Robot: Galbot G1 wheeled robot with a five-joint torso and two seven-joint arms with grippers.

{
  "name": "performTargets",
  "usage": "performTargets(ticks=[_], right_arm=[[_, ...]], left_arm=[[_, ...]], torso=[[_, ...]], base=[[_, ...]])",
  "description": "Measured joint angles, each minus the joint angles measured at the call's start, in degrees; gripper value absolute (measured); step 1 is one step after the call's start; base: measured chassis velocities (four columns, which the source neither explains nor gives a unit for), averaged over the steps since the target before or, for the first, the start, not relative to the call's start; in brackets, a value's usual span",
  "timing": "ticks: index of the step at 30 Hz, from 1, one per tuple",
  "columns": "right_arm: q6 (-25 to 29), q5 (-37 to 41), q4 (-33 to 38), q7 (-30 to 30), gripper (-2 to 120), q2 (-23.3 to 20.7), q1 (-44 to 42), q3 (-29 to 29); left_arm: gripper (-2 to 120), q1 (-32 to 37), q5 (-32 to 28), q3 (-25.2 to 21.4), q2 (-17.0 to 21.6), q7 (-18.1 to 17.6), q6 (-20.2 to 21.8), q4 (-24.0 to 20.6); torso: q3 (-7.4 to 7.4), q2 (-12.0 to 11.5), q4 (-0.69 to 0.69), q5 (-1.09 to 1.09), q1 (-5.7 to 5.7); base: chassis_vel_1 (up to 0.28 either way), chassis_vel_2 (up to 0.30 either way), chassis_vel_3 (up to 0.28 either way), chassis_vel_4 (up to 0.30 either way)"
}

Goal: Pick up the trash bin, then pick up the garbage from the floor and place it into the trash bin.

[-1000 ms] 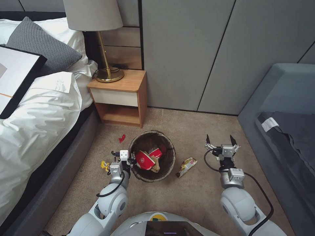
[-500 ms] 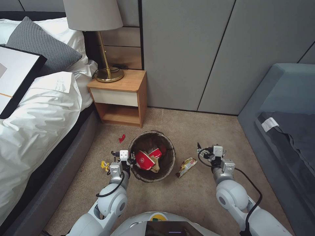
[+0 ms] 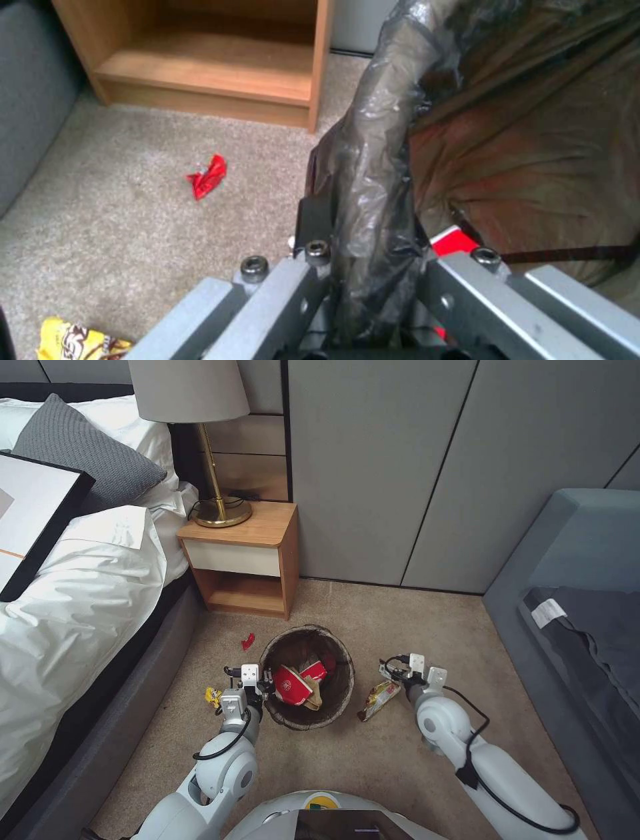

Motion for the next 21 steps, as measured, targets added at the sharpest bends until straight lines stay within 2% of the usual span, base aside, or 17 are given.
performTargets(ticks=[13, 21], right_arm=[[0.8, -1.8, -14.3, 0.4, 100, 6.7, 7.6, -4.8], [0.8, -1.9, -16.2, 1.5, 100, 8.5, 8.0, -5.0]], left_arm=[[2, 0.3, 0.1, -1.2, -0.1, -0.2, -0.2, 0.0], [2, 0.0, 0.0, -1.2, -0.1, -0.3, -0.2, -0.1]], torso=[[0.0, 0.0, -0.01, 0.0, 0.0], [0.0, 0.0, -0.01, -0.01, 0.0]], base=[[0.0, 0.0, 0.0, 0.0], [0.0, 0.0, 0.0, 0.0]])
